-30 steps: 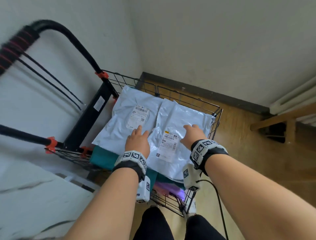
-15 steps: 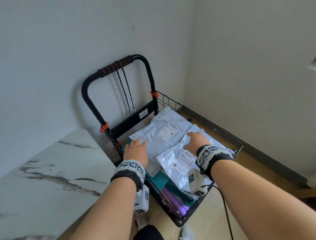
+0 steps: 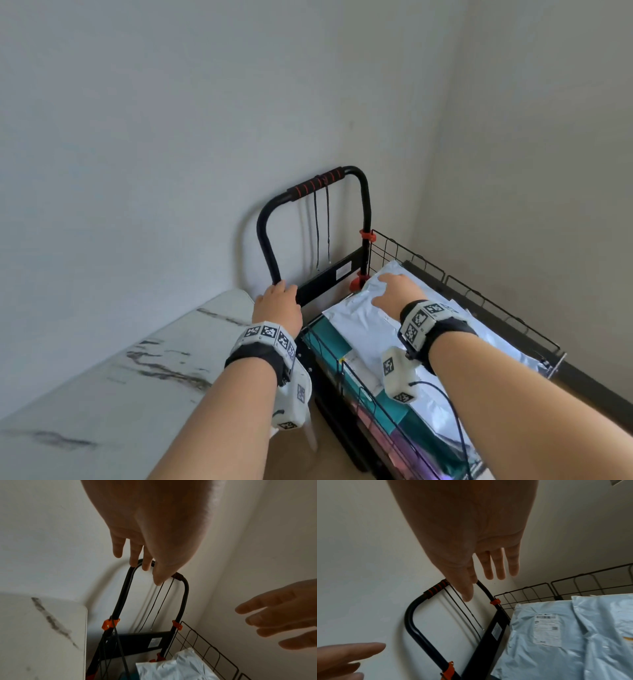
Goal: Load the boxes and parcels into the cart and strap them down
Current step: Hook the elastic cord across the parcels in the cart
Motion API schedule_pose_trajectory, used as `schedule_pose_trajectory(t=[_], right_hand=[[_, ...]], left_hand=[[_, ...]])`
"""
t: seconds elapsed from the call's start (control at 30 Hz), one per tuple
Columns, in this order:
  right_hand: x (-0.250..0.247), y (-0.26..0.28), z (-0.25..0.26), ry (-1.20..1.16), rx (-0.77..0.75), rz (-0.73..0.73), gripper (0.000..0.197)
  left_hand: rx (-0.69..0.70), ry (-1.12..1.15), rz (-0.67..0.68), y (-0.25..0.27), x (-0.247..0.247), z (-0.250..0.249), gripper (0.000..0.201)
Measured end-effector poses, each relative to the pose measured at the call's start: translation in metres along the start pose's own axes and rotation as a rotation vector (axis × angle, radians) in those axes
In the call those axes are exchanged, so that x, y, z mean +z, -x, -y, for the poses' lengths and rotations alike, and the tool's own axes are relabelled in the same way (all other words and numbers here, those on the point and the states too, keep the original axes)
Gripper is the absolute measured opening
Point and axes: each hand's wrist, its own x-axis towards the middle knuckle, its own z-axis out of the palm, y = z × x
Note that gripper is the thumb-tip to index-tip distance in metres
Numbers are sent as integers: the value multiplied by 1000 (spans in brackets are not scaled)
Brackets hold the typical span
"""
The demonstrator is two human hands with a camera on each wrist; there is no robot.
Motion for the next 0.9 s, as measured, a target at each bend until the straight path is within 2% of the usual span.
schedule_pose_trajectory(t=[0.2, 0.3, 0.4, 0.63, 0.9], right_hand=[[1, -5, 81, -106, -62, -106, 49], [-4, -6, 105, -93, -93, -138, 42], [-18, -9, 123, -74, -105, -168, 43], [-46, -48, 139, -128, -126, -218, 55], [-76, -135, 134, -229, -108, -223, 52]], left_hand=[[68, 0, -65, -31, -37, 50, 34], [86, 13, -87, -46, -54, 65, 37], [109, 24, -119, -62, -69, 70, 37], [97, 84, -165, -112, -97, 71, 43], [78, 64, -186, -191, -111, 54, 37]])
